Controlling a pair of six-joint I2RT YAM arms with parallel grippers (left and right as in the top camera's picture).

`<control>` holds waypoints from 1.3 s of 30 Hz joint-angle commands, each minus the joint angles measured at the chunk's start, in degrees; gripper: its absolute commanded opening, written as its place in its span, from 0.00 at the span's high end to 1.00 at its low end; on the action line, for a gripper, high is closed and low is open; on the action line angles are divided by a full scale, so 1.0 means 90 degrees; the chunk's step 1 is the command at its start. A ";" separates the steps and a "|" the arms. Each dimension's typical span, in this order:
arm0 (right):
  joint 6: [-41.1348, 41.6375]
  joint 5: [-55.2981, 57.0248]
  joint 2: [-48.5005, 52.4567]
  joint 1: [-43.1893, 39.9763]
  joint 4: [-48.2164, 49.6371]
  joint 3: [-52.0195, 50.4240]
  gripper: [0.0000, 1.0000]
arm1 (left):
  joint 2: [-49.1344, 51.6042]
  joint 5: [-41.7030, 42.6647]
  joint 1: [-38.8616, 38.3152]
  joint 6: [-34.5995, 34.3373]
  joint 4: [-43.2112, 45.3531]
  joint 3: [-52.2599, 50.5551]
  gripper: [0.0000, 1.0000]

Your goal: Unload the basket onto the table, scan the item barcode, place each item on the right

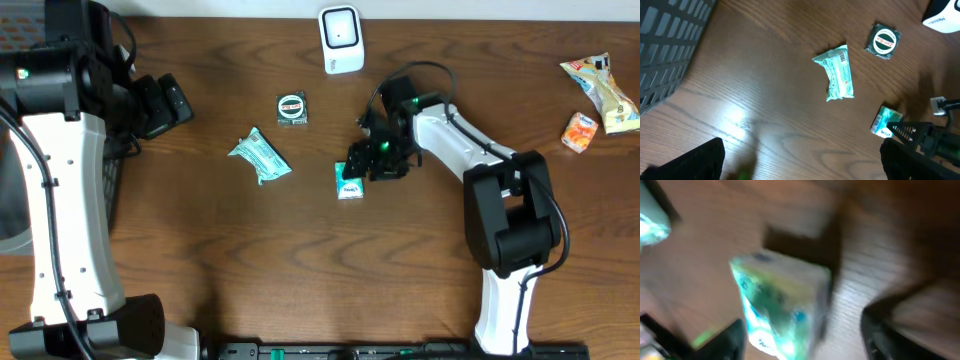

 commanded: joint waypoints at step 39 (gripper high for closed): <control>-0.4966 -0.5610 -0.0466 -0.2244 -0.2297 -0.0576 0.99 | -0.0053 -0.0034 0.0015 0.0012 -0.0022 0.0051 0.02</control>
